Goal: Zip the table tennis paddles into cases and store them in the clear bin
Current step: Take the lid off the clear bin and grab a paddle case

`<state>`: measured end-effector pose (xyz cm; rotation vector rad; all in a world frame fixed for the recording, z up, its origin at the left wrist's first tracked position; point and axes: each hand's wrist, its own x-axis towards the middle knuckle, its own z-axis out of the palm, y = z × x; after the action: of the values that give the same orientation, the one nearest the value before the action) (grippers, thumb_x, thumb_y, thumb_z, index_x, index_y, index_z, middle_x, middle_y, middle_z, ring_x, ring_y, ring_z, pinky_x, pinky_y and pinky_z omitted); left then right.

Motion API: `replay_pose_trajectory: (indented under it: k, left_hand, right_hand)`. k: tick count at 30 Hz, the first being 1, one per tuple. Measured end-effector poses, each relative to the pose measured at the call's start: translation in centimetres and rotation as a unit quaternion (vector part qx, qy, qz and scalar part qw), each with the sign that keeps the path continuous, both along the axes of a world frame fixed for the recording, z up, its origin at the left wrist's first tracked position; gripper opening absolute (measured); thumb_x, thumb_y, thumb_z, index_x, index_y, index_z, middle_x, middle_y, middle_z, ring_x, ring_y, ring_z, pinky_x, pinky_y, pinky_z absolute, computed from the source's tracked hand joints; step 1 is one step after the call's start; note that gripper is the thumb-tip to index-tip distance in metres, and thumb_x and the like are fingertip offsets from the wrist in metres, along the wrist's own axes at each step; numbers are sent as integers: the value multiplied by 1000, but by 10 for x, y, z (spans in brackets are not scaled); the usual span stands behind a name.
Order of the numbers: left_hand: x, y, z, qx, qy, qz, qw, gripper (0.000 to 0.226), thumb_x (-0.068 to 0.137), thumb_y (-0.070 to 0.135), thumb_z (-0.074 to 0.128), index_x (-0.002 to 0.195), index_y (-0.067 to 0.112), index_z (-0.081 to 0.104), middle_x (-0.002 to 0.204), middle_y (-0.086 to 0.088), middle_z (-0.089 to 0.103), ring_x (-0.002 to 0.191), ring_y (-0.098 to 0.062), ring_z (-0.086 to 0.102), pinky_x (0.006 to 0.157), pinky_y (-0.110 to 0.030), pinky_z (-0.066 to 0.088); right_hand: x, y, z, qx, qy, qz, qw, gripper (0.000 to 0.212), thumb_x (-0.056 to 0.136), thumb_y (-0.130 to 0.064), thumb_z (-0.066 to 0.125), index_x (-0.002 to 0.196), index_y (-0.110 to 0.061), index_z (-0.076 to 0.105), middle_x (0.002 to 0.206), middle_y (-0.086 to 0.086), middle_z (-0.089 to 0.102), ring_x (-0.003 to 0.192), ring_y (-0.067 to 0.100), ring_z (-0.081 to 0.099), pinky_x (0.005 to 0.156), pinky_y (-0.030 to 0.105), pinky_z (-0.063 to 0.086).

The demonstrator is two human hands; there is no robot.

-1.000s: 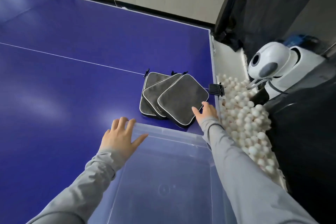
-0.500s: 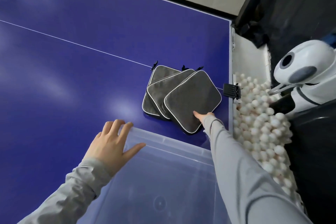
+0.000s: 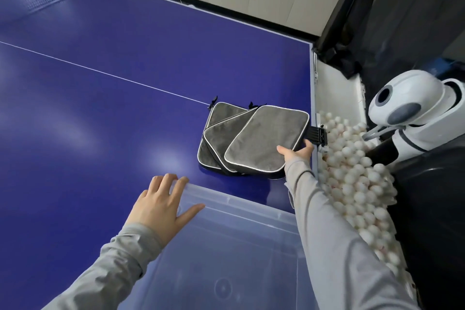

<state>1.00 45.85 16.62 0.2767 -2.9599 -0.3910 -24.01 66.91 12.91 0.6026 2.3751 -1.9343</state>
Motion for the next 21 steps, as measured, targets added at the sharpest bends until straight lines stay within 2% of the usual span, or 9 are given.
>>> replay_pose_trajectory:
  k: [2, 5, 8, 9, 12, 14, 17, 19, 21]
  left_hand:
    - [1, -1, 1, 0, 0, 2, 1000, 91, 84, 74, 7, 102, 8, 66, 95, -9, 63, 85, -34, 62, 53, -37, 53]
    - [1, -1, 0, 8, -16, 10, 1000, 95, 80, 77, 2, 105, 10, 65, 99, -7, 62, 89, -32, 61, 56, -37, 53]
    - [3, -5, 0, 15, -55, 16, 998, 109, 67, 85, -12, 124, 19, 54, 118, 0, 54, 110, -27, 51, 78, -37, 49]
    - [3, -5, -1, 23, -72, 22, 997, 106, 66, 85, -11, 130, 23, 47, 125, 4, 49, 118, -23, 45, 87, -35, 43]
    - [4, -10, 4, 176, -30, 68, 982, 61, 89, 64, 29, 137, 27, 37, 133, 8, 45, 128, -16, 35, 100, -33, 25]
    - [8, -20, 16, 332, 21, 100, 938, 45, 95, 50, 36, 133, 28, 41, 126, 8, 49, 126, -16, 38, 100, -33, 21]
    - [22, -50, 45, 581, 76, 136, 799, 30, 99, 42, 34, 123, 29, 45, 117, 0, 58, 116, -20, 52, 103, -39, 35]
    - [36, -78, 64, 656, 84, 138, 737, 29, 97, 44, 34, 120, 27, 43, 108, -2, 60, 99, -19, 60, 88, -40, 49]
    - [57, -111, 78, 677, 74, 129, 721, 32, 95, 48, 38, 119, 28, 43, 98, 5, 59, 81, -11, 59, 63, -26, 49]
  right_hand:
    - [9, -3, 18, -19, 36, 1, 999, 75, 68, 7, 70, 132, -11, 36, 125, 15, 55, 88, 17, 55, 76, 21, 43]
    - [29, -7, 46, -49, 79, 6, 996, 72, 69, 13, 67, 132, -8, 38, 126, 17, 54, 87, 15, 56, 60, 12, 46]
    - [58, -11, 79, -93, 112, 5, 989, 69, 70, 14, 67, 130, -5, 39, 126, 20, 54, 82, 13, 57, 53, 4, 46]
    - [68, -11, 89, -102, 120, 7, 987, 68, 71, 14, 67, 130, -5, 39, 125, 20, 54, 83, 14, 57, 53, 4, 46]
    - [107, -16, 118, -132, 145, 33, 980, 65, 73, 14, 66, 129, -7, 40, 120, 17, 55, 89, 16, 58, 57, 7, 49]
    - [136, -23, 134, -140, 157, 53, 976, 64, 74, 14, 65, 129, -8, 41, 112, 10, 58, 84, 10, 62, 59, 9, 50]
    - [186, -47, 152, -140, 165, 99, 971, 61, 74, 13, 66, 124, -14, 45, 102, -4, 61, 75, -5, 66, 61, 9, 50]
    - [220, -69, 155, -132, 160, 135, 969, 59, 74, 11, 67, 119, -21, 48, 104, -9, 60, 79, -6, 65, 65, 9, 51]
    - [257, -99, 155, -130, 146, 180, 964, 59, 73, 8, 68, 117, -26, 50, 104, -11, 64, 85, -1, 66, 70, 13, 53]
